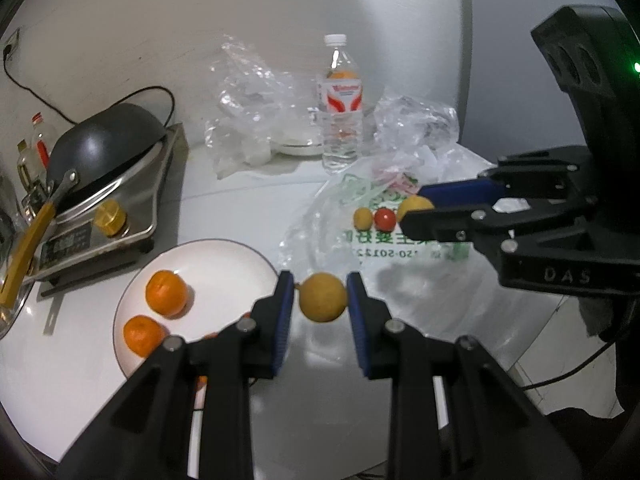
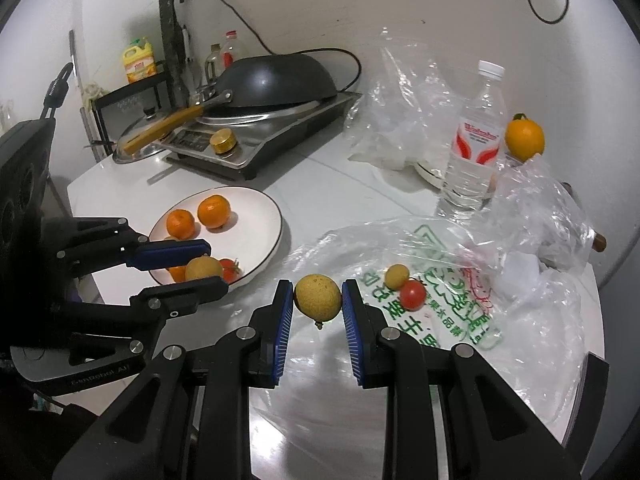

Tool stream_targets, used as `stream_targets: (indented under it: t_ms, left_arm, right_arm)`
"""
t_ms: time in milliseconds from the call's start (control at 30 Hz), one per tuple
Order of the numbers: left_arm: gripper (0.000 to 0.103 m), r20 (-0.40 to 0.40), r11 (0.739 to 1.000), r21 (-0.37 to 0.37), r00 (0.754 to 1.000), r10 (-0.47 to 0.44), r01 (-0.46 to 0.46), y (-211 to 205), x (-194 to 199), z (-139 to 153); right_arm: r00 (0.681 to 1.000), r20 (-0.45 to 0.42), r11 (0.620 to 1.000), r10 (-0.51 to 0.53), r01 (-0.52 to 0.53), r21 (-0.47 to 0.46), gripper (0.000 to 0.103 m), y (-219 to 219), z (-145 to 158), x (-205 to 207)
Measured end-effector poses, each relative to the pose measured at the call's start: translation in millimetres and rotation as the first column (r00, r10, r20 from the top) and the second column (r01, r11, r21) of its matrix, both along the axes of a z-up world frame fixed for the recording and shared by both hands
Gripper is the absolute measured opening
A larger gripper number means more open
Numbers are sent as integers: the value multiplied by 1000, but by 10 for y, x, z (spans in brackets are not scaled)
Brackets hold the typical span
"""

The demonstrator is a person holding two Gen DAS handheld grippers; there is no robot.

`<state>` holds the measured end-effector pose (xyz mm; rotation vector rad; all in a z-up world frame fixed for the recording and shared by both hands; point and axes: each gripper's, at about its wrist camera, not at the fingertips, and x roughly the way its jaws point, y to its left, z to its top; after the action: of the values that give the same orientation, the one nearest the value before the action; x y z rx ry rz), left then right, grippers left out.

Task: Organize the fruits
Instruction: 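Carry the yellow fruits in both grippers over the white plate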

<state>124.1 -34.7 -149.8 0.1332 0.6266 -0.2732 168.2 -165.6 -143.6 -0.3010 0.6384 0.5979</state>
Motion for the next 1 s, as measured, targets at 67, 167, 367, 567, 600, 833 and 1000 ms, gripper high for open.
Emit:
stream_targets:
  t_ms: [67,167,367,567,600,833,1000]
  left_arm:
    - [28,0,1000,-5,1000,7,-7,59,-14,-6]
    - [28,-4,1000,-4,1000,22,-22,149,-50,-11]
    - [28,4,998,2,998,57,-57,308,-102,-35]
    - [28,-3,996,-5,996,92,-92,480,-115,-85]
    - [28,-4,995,-6,995,97,-97,507,-112,-91]
    - [28,-9,991,-11,991,135,-135,685,-43,-140]
    - [28,-17,988,-10,988,153,-153,800,53,-200]
  right_arm:
    - [1000,0,1000,7,-7,-7,27,57,-2,-13]
    - [1000,-2,1000,17,-17,-16,27,137,-7,-22]
    - [999,-8,999,38,-38,-31,27,300,-41,-42]
    - [998,-17,997,64,-64,-44,27,444,-79,-46]
    - [998,-19,997,67,-68,-46,27,465,-84,-45]
    - [996,-31,995,82,-83,-55,27,567,-124,7]
    - [995,-44,994,88,-91,-60,27,620,-161,70]
